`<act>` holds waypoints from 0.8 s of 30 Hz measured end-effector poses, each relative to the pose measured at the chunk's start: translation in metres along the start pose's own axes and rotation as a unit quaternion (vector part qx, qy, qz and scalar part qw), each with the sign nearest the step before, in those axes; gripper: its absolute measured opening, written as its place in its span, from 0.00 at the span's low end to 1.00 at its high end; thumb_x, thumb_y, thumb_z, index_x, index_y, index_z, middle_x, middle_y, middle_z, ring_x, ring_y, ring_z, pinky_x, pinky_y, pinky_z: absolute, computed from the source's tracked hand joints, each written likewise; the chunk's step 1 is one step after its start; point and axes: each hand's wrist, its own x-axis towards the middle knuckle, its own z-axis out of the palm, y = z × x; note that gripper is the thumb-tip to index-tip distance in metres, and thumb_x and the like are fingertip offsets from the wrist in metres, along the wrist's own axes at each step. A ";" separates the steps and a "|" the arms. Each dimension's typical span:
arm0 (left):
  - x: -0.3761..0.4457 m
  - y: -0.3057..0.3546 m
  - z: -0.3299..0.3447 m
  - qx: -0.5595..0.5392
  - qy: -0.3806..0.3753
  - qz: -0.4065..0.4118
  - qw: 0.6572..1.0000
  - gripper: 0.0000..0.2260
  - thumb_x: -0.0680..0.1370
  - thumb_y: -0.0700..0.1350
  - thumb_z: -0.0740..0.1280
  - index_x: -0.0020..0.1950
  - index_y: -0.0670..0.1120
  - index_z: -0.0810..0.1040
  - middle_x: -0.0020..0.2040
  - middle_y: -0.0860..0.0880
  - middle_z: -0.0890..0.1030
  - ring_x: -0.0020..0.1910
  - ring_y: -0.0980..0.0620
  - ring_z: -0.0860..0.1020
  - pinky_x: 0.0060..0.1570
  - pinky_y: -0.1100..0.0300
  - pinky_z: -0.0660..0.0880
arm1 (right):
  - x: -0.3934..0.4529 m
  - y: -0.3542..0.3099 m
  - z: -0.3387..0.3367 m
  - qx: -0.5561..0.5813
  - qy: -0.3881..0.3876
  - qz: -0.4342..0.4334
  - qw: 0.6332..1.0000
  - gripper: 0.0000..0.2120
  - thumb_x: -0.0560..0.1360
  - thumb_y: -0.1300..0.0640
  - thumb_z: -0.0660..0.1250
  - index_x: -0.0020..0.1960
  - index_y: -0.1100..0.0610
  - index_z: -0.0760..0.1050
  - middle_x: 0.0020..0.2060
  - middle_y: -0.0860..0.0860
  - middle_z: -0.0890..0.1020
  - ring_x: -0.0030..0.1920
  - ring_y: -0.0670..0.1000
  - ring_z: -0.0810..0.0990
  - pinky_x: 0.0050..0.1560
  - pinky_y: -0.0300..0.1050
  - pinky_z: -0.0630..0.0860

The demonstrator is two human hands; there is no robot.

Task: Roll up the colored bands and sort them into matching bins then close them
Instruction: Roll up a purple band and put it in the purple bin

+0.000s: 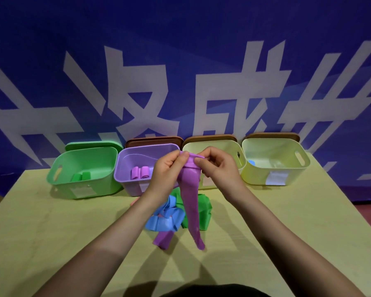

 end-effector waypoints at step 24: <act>0.002 -0.005 0.023 -0.194 -0.066 -0.195 0.959 0.13 0.82 0.39 0.54 0.51 0.37 0.78 0.40 0.37 0.83 0.36 0.43 0.83 0.35 0.56 0.80 | 0.006 0.021 -0.040 -0.355 -0.036 -0.292 0.888 0.07 0.72 0.65 0.68 0.49 0.62 0.80 0.41 0.53 0.78 0.43 0.49 0.73 0.44 0.38 0.69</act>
